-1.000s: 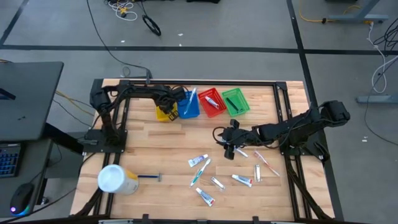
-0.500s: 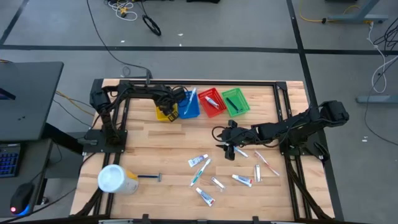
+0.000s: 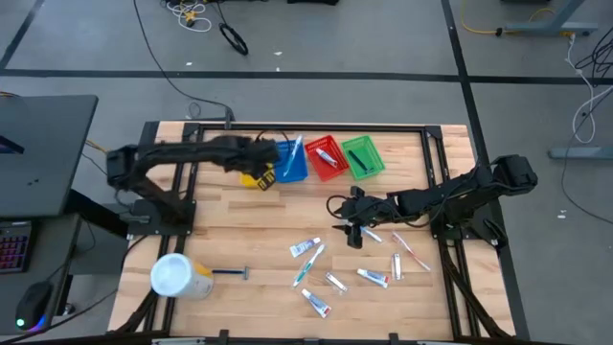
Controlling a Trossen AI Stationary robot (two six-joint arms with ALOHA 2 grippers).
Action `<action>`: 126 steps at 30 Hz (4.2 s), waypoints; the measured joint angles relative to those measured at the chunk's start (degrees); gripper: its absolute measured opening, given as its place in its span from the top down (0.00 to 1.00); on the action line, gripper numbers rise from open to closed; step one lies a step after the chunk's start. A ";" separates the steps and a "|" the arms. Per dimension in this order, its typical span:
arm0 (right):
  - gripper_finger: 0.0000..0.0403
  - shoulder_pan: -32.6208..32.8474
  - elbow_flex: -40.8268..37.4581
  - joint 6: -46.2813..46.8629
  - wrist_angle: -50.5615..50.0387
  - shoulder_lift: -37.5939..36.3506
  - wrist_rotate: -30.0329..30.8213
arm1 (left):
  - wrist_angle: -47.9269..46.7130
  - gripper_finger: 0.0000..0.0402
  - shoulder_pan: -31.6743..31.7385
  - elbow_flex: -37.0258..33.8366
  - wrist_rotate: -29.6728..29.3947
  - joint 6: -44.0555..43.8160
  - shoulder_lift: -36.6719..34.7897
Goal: Pick & Place Travel size toiletries
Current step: Put the left blue toothbrush into the blue bin
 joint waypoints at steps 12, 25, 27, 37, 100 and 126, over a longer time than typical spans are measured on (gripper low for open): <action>0.44 3.14 0.00 6.36 0.54 0.02 -0.69 | 19.68 0.71 -27.17 -7.70 -8.78 -6.29 -7.36; 0.44 9.68 0.00 7.12 9.83 0.04 0.25 | 30.37 0.70 -43.35 -10.17 -13.53 -5.98 -6.69; 0.44 10.90 0.00 7.36 10.48 0.04 2.33 | 30.38 0.71 -44.84 -10.17 -13.42 -5.33 -6.69; 0.44 13.88 0.00 11.52 10.73 0.04 3.84 | 55.77 0.71 -44.84 -22.31 -6.51 3.02 -6.69; 0.49 24.13 13.99 27.23 -3.39 19.75 4.79 | 75.75 0.71 -40.26 -35.48 -0.93 2.37 -6.69; 0.49 24.17 14.01 25.40 -4.63 21.56 5.29 | 66.64 0.71 -40.26 -35.41 -3.96 0.68 -17.05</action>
